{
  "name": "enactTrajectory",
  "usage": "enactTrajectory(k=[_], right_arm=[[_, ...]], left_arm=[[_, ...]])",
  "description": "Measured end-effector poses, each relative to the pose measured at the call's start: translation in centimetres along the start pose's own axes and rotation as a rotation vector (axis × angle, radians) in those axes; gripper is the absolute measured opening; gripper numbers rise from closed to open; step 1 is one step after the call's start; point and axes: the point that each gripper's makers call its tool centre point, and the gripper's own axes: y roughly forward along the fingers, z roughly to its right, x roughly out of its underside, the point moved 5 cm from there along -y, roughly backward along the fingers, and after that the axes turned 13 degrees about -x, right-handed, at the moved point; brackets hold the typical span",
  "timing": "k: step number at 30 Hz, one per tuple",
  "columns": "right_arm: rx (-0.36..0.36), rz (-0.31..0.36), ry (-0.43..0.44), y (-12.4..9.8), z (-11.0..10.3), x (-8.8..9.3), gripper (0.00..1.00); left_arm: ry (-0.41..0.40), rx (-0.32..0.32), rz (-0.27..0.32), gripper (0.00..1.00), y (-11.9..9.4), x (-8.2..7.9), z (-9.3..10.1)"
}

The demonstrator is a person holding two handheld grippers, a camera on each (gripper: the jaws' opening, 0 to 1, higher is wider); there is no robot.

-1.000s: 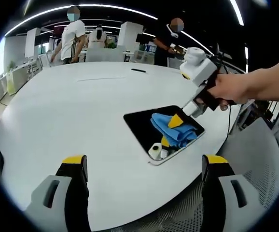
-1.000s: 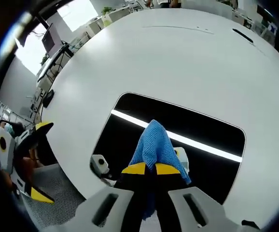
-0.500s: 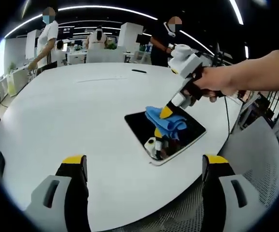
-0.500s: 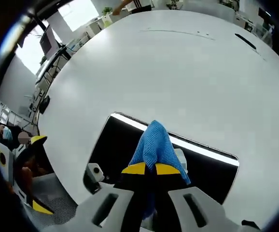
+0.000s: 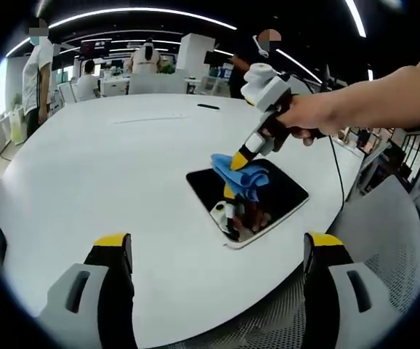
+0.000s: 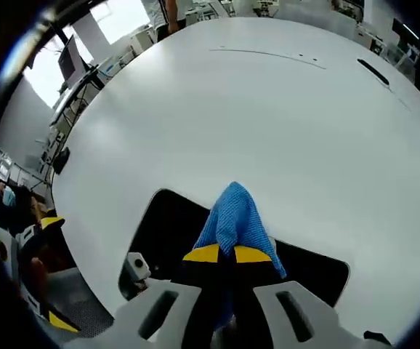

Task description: Wipe the mirror surface with the cleaning cloth until all visible marks leave the cleaned area.

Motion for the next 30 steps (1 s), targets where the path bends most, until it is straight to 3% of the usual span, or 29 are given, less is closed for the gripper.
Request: enactTrajectory(k=[16,30], right_arm=[[-0.002,-0.01,-0.026,0.7,0.7,-0.6,0.0],[0.009,0.0,-0.016,-0.2,2.4,0.1,0.0]], left_arm=[[0.005,-0.006,0.009,0.97,0.0,-0.1,-0.1],[0.007,-0.016,0.006,0.97,0.0,0.0,-0.3]])
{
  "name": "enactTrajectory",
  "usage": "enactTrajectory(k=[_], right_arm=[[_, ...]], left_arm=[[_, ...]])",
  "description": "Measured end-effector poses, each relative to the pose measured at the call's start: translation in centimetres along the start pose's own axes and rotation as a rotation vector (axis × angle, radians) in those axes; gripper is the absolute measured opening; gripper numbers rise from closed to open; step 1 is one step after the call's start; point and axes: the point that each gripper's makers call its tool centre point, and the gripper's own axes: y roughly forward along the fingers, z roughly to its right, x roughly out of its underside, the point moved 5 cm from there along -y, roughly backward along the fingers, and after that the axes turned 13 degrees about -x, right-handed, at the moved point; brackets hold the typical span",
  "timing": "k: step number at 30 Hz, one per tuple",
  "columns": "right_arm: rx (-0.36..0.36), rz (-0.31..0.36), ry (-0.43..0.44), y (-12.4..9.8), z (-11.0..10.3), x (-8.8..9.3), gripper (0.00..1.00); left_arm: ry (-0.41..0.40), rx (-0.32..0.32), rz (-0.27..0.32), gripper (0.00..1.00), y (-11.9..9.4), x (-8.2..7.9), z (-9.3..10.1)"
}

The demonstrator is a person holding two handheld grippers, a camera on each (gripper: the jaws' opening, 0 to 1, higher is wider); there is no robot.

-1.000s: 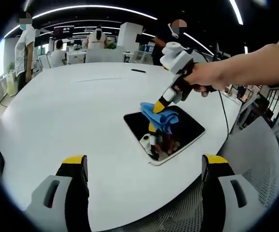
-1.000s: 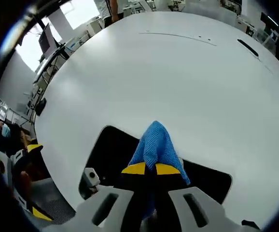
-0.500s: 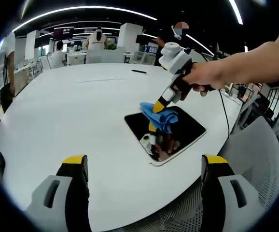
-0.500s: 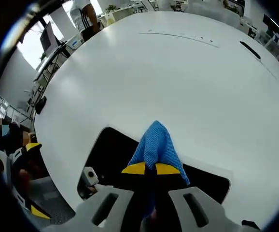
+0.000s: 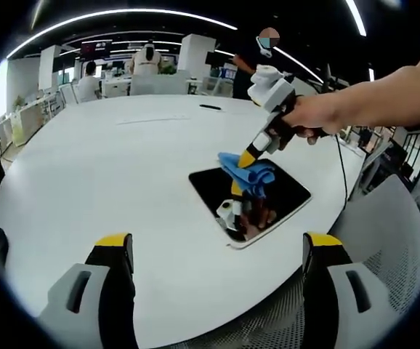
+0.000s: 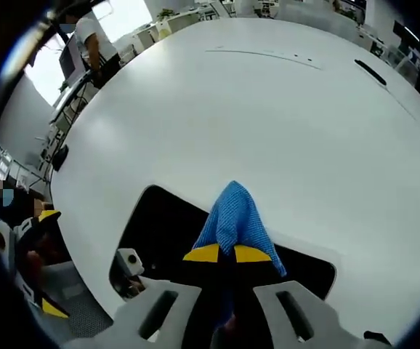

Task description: Wipe the mirror surface with the cleaning cloth until all visible marks leave the cleaned area.

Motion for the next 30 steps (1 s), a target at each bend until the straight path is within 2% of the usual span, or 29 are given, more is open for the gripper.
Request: enactTrajectory(k=[11,14,16,22,30], right_arm=[[0.009,-0.003,0.002,-0.7,1.2,0.5,0.0],[0.012,-0.003,0.003,-0.8,1.5,0.6,0.0],[0.014,-0.003,0.004,-1.0,1.6,0.7,0.0],[0.024,-0.003,0.016,-1.2,2.5,0.8,0.0],[0.042,0.01,0.027,-1.5,2.5,1.2,0.0]], left_arm=[[-0.001,0.0,-0.006,0.96,0.0,0.1,0.0],[0.004,-0.012,0.005,0.98,0.0,0.0,-0.2],[0.004,0.002,-0.02,0.96,0.0,0.2,0.0],[0.003,-0.001,-0.01,0.99,0.0,0.1,-0.1],[0.007,0.001,-0.014,0.99,0.0,0.2,-0.1]])
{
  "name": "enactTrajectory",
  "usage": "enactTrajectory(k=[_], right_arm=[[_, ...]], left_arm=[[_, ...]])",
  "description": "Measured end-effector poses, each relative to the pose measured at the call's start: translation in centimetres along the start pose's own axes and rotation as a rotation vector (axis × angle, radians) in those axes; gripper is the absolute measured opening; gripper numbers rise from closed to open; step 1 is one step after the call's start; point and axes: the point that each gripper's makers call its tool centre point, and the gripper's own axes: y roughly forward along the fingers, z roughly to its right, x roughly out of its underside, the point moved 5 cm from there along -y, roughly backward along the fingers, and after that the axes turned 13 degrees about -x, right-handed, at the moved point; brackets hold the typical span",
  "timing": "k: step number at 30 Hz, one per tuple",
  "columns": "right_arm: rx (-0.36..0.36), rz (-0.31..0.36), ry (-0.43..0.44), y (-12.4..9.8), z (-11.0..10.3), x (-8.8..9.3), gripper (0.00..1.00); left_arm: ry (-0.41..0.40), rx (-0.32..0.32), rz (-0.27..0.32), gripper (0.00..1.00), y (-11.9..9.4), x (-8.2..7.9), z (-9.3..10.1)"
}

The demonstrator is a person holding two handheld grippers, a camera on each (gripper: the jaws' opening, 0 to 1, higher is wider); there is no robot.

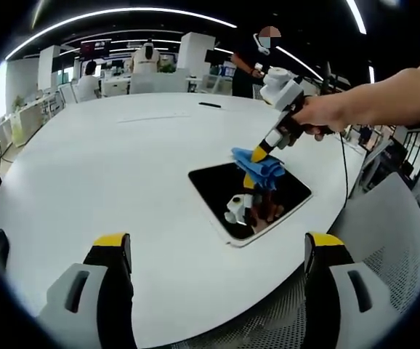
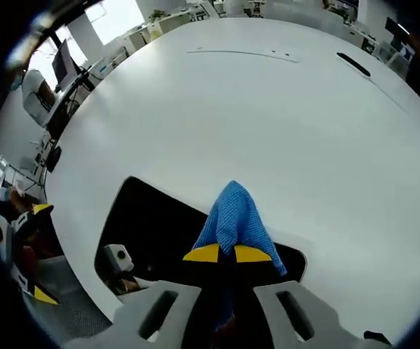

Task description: Wipe the mirror surface with the cleaning cloth until all visible marks leave the cleaned area.

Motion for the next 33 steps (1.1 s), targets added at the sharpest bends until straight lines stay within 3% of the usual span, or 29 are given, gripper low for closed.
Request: enactTrajectory(k=[16,33], right_arm=[[0.011,0.004,0.011,-0.7,-0.7,1.1,0.0],[0.019,0.006,0.016,-1.3,-2.1,3.6,0.0]], left_arm=[[0.014,-0.002,0.004,0.99,0.0,0.0,0.1],[0.012,0.007,0.007,0.99,0.0,0.0,0.2]])
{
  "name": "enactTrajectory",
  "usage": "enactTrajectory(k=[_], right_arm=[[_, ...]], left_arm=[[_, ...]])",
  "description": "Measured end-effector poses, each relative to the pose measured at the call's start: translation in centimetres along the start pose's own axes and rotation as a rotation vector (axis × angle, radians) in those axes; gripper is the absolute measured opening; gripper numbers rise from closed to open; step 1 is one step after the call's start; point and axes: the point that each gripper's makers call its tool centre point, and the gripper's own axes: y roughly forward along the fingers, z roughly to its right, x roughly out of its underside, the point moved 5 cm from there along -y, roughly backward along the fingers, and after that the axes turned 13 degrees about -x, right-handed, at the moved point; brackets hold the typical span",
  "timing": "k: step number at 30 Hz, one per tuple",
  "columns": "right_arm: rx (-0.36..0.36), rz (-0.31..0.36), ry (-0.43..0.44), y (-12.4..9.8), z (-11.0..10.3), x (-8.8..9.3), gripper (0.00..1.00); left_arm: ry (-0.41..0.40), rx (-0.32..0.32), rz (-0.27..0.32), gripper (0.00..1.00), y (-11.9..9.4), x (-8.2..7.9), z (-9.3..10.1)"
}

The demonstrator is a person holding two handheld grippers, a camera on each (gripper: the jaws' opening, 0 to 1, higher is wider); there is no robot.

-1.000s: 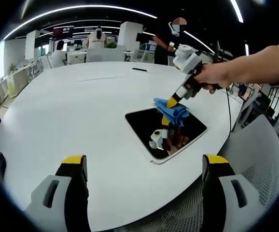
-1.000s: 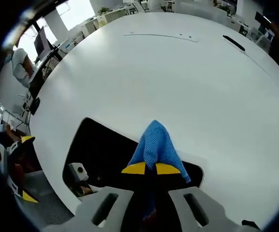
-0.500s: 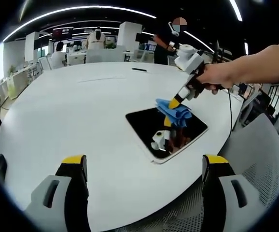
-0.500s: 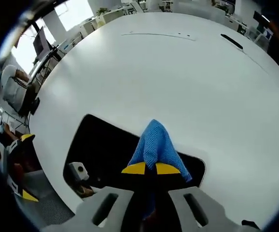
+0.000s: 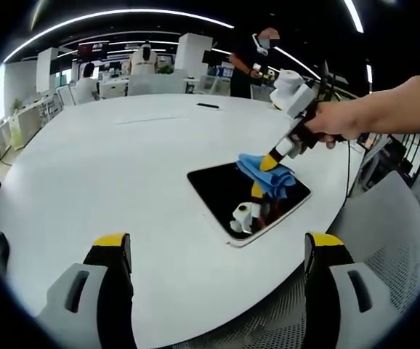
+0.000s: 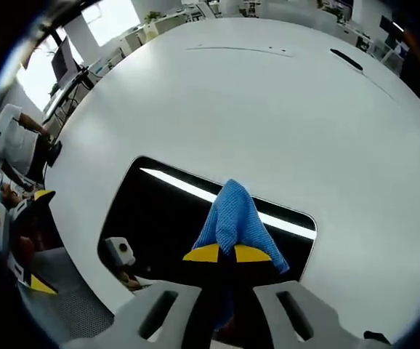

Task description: Wipe the mirror surface with the cleaning cloth until all visible marks leave the cleaned area.

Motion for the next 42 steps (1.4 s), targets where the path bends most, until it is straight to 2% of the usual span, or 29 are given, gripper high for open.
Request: enactTrajectory(k=[11,25,42], right_arm=[[-0.011,0.016,0.014,-0.3,-0.9,1.9,0.0],[-0.023,0.029,0.022,-0.6,-2.1,4.1,0.0],[-0.035,0.039,0.039,-1.0,-3.1,5.5,0.0]], left_arm=[[0.022,0.007,-0.018,0.99,0.0,0.3,0.2],[0.037,0.003,-0.011,0.99,0.1,0.2,0.1],[0.04,0.003,-0.021,0.99,0.2,0.5,0.0]])
